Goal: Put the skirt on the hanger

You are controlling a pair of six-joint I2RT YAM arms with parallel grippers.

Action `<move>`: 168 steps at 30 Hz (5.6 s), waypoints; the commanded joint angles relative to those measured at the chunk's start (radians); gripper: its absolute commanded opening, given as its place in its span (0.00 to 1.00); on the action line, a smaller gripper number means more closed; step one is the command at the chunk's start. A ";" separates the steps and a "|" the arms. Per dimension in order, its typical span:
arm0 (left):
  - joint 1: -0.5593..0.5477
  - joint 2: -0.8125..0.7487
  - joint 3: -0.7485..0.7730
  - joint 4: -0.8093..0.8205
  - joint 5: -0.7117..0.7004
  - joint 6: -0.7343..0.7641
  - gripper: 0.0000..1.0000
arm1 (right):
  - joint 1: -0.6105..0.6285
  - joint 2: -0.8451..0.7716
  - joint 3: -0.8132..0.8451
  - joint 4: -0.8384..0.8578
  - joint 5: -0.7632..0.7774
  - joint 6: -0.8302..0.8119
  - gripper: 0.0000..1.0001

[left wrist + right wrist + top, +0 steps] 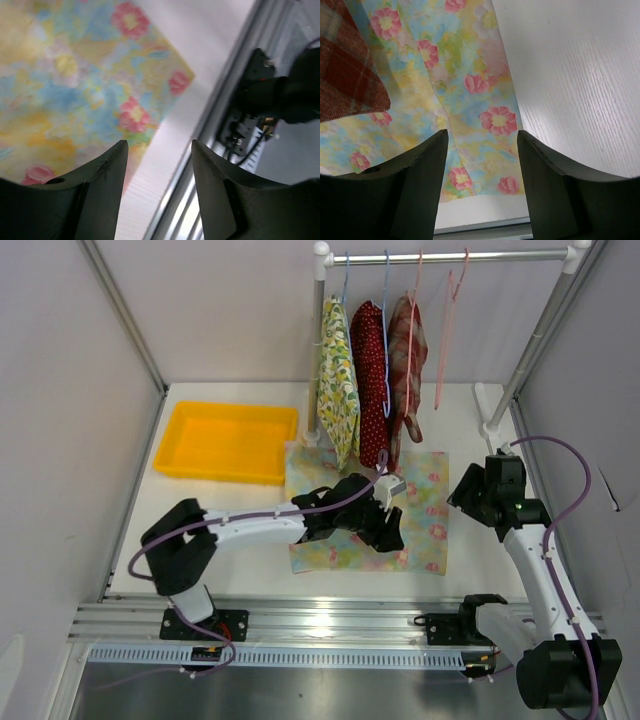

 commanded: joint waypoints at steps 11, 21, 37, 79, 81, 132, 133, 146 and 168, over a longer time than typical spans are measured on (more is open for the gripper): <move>-0.110 -0.402 0.077 -0.108 -0.286 0.076 0.59 | -0.006 -0.060 0.193 -0.015 -0.036 -0.013 0.63; -0.110 -0.547 0.014 -0.202 -0.449 0.030 0.59 | -0.005 0.172 0.653 0.222 -0.039 -0.070 0.68; -0.110 -0.787 -0.125 -0.343 -0.570 0.021 0.63 | 0.076 0.652 1.096 0.538 -0.060 -0.168 0.90; -0.108 -0.834 -0.156 -0.433 -0.619 0.039 0.65 | 0.179 0.830 1.383 0.239 0.333 -0.387 0.31; -0.108 -0.834 -0.154 -0.433 -0.619 0.040 0.65 | 0.179 0.823 1.377 0.238 0.330 -0.387 0.31; -0.064 -0.853 -0.188 -0.386 -0.562 0.051 0.65 | 0.119 0.297 0.977 -0.010 0.262 -0.180 0.00; -0.059 -0.853 -0.185 -0.387 -0.547 0.047 0.66 | 0.119 0.261 0.960 -0.049 0.264 -0.166 0.00; 0.053 -0.865 -0.177 -0.381 -0.412 -0.041 0.66 | 0.315 -0.082 0.436 -0.315 0.080 0.061 0.00; 0.096 -0.867 -0.266 -0.421 -0.283 -0.125 0.63 | 0.859 -0.156 -0.260 0.616 -0.270 0.179 0.00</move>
